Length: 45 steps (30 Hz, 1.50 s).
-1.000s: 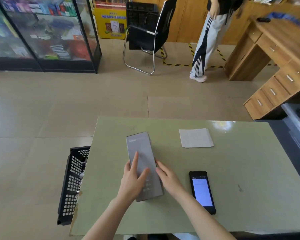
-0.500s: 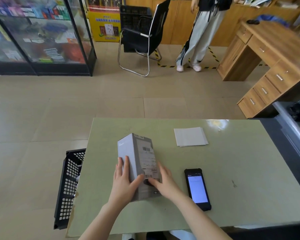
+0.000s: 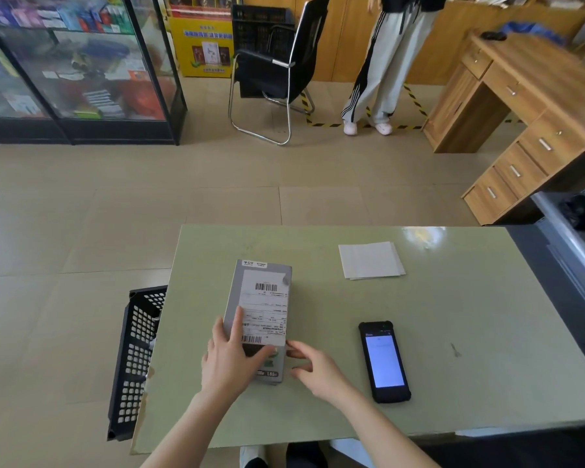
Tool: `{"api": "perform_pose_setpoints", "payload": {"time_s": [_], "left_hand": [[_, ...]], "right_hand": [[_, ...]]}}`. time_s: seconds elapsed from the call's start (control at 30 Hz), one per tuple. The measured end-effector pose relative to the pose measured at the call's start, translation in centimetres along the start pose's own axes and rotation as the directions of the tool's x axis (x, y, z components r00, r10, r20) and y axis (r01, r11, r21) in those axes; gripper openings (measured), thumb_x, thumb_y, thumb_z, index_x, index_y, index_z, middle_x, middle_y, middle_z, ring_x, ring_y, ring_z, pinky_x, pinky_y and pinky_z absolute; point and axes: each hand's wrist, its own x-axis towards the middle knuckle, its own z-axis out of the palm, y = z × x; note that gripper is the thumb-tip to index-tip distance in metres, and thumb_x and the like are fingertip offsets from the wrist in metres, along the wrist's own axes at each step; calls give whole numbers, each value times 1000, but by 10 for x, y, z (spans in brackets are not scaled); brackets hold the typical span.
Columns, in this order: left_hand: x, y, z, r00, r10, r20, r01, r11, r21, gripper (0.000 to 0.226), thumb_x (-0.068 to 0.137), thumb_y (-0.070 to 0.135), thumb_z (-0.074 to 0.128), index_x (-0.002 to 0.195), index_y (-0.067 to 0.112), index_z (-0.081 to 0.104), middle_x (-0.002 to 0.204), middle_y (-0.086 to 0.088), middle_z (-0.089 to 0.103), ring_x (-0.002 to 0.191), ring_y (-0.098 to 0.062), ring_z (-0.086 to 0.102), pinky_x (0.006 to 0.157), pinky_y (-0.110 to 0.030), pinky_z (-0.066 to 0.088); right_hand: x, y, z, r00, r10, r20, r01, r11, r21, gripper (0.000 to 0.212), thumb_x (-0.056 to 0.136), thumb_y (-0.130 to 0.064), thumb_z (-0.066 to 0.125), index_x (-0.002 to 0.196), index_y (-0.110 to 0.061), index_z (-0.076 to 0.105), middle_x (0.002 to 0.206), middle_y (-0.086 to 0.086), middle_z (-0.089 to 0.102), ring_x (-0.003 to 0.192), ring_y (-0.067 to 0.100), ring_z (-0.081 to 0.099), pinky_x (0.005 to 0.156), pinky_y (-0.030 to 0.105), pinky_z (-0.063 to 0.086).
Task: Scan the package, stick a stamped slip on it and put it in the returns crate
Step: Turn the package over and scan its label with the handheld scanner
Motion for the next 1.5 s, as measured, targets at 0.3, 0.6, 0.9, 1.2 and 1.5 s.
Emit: {"api": "perform_pose_setpoints", "payload": {"time_s": [0.3, 0.6, 0.9, 1.2, 1.5], "left_hand": [[4, 37, 16, 991, -127, -30, 130, 958, 254, 136, 56, 79, 60, 150, 14, -14, 156, -25, -16, 146, -38, -6, 115, -60, 8], [41, -5, -24, 986, 96, 136, -146, 892, 428, 134, 49, 72, 67, 149, 38, -15, 159, -1, -24, 147, -28, -17, 111, -67, 1], [77, -2, -56, 909, 221, 353, -396, 720, 569, 127, 68, 39, 80, 146, 44, -20, 157, 5, -27, 147, -27, -19, 110, -73, 8], [97, 9, -68, 800, 415, 434, -600, 594, 536, 114, 78, -18, 49, 144, 36, -26, 157, 14, -27, 148, -19, -16, 120, -51, 13], [106, 13, -67, 873, 293, 390, -467, 733, 495, 136, 48, 62, 83, 149, 45, -7, 159, 11, -22, 147, -18, -18, 109, -72, 13]], "right_hand": [[-11, 50, -63, 887, 137, -441, -274, 925, -262, 64, 87, -27, 61, 144, -22, 33, 151, -1, 35, 134, 22, 37, 104, 35, 39], [-13, 82, -95, 715, 386, -582, -567, 808, -161, 87, 59, -53, 77, 132, -22, 40, 126, 4, 48, 115, 27, 46, 82, 37, 48], [-3, 90, -83, 642, 491, -589, -618, 786, -19, 96, 56, -30, 85, 135, -20, 31, 127, 7, 40, 113, 30, 43, 70, 37, 43], [-1, 94, -84, 627, 539, -563, -662, 750, -20, 88, 54, -26, 88, 122, -5, 38, 127, 10, 39, 112, 32, 42, 70, 39, 49], [1, 95, -94, 647, 546, -532, -650, 760, -9, 95, 50, -22, 86, 129, -10, 34, 128, 10, 36, 118, 31, 38, 77, 41, 48]]}}
